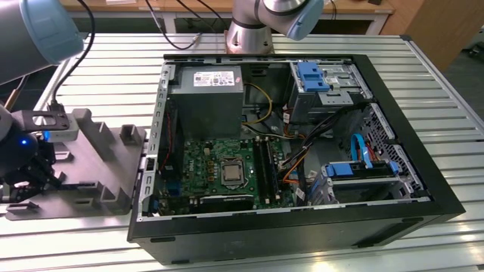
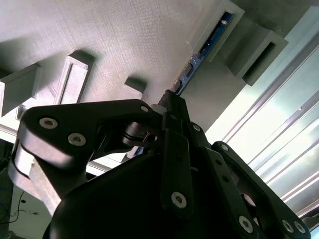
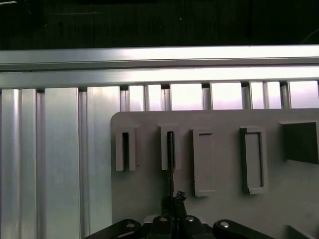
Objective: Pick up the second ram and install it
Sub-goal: 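Pick up the second ram and move it above second insertion slot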
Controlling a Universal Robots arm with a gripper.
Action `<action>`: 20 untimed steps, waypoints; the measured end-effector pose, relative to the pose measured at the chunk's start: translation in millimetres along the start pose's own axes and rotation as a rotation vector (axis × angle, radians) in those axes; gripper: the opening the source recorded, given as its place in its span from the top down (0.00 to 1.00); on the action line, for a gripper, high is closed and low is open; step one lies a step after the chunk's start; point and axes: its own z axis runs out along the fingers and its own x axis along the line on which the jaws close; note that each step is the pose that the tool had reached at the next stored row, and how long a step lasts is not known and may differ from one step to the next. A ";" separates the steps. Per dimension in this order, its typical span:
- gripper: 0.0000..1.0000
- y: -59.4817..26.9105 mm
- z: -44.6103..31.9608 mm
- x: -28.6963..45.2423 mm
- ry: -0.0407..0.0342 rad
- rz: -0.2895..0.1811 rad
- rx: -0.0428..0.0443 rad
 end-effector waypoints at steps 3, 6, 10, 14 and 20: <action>0.88 0.0 -0.9 -0.1 0.0000 0.000 0.0000; 0.88 0.0 -1.1 0.1 0.0005 0.000 0.0023; 0.88 0.0 -1.2 -0.1 0.0002 0.000 0.0062; 0.88 0.2 -4.7 -0.2 0.0003 0.000 0.0061; 0.88 0.7 -14.3 -0.7 0.0002 0.000 0.0062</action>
